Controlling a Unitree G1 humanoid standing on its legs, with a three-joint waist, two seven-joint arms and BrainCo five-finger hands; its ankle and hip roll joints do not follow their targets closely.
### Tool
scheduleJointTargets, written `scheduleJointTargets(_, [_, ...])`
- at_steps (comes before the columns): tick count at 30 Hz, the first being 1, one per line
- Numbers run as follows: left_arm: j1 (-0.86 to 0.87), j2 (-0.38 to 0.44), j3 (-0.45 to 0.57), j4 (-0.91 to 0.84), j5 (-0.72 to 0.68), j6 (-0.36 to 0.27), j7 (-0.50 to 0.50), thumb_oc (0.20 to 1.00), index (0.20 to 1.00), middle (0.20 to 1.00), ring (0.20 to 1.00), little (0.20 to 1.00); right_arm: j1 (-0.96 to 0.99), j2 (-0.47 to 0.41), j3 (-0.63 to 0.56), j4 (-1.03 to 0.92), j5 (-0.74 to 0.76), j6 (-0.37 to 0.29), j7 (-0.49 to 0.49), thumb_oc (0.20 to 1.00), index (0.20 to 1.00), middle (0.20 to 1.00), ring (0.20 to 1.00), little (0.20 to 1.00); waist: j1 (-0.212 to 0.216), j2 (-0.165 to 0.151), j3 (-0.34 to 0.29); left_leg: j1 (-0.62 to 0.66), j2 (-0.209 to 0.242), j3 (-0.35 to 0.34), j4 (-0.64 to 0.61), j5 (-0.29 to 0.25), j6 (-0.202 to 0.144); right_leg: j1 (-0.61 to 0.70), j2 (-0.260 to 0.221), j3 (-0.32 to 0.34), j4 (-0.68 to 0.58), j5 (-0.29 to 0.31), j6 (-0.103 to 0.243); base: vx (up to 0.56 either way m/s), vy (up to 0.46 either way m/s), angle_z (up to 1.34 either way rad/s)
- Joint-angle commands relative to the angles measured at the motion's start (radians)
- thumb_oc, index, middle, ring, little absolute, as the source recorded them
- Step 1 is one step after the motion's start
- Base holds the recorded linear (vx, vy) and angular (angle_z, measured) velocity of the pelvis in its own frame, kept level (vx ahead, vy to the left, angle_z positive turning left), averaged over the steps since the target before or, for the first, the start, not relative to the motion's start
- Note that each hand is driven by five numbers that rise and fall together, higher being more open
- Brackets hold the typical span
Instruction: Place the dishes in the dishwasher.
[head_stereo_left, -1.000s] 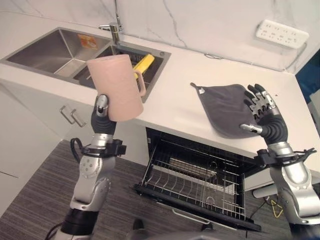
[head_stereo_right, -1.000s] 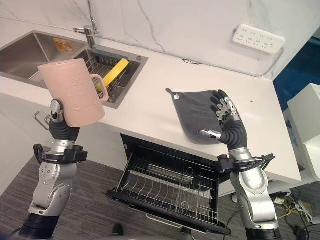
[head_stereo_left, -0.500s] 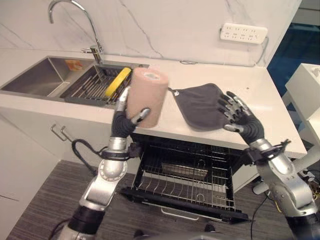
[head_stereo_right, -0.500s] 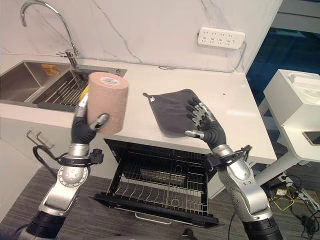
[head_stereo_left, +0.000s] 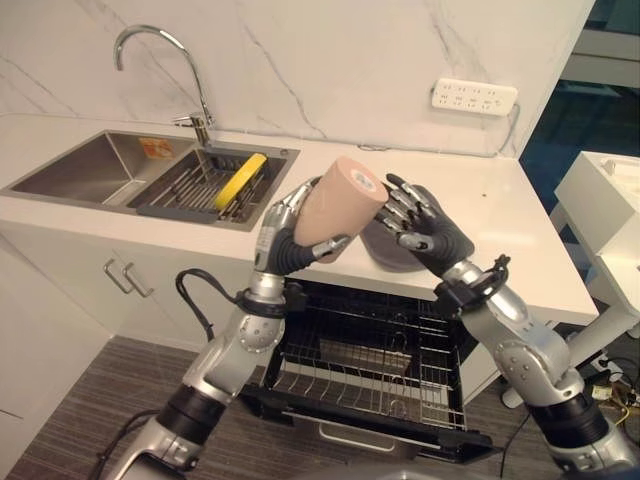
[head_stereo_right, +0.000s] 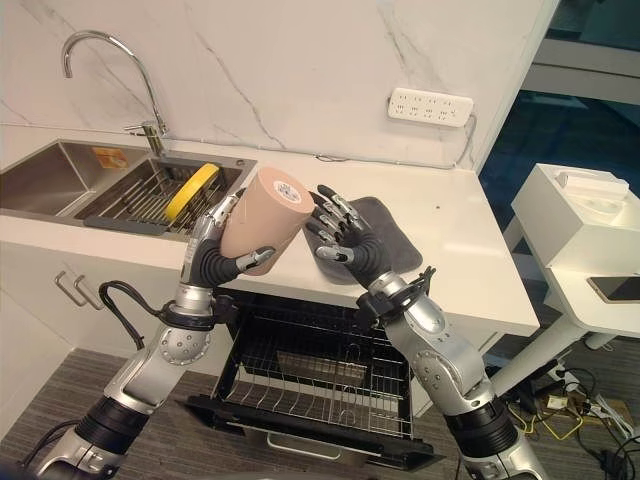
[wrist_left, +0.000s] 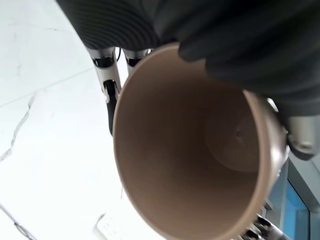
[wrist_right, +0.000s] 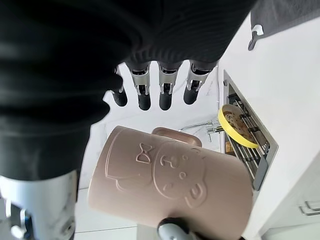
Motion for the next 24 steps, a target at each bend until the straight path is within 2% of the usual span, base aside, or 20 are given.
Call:
scheduleJointTargets(1, [-0.142,0.030,-0.026,0.032,0.045,-0.030,0.036,0.200,0.200,0.200,0.200,0.200,-0.109,0.020,-0.044,-0.032,0.057,-0.018,-0.014,1.000,1.000,1.000,1.000,1.000,0.009,-0.012,0.006,0.035,0.015,0.004,0.001,-0.067,0.008,0.036,-0.051,0.012,0.001,-0.070,0.018,0.00,0.000,0.00])
scheduleJointTargets(8, [-0.171,0.023,-0.059,0.044,0.046,-0.029,0.032,0.200,0.200,0.200,0.200,0.200,-0.153,0.061,-0.010,0.000,0.090,-0.003,-0.054,1.000,1.000,1.000,1.000,1.000,0.019,-0.012,0.003,0.037,0.019,0.000,0.001,-0.067,0.008,0.041,-0.053,0.004,0.001,-0.072,0.019,0.00,0.000,0.00])
scheduleJointTargets(24, [-0.193,0.016,-0.091,0.015,0.038,-0.006,-0.009,0.200,0.200,0.200,0.200,0.200,-0.209,0.087,0.009,0.007,-0.026,-0.007,-0.084,1.000,1.000,1.000,1.000,1.000,0.027,-0.008,-0.002,0.039,0.020,-0.002,0.001,-0.075,0.006,0.050,-0.053,-0.003,0.001,-0.084,0.020,-0.01,0.000,0.00])
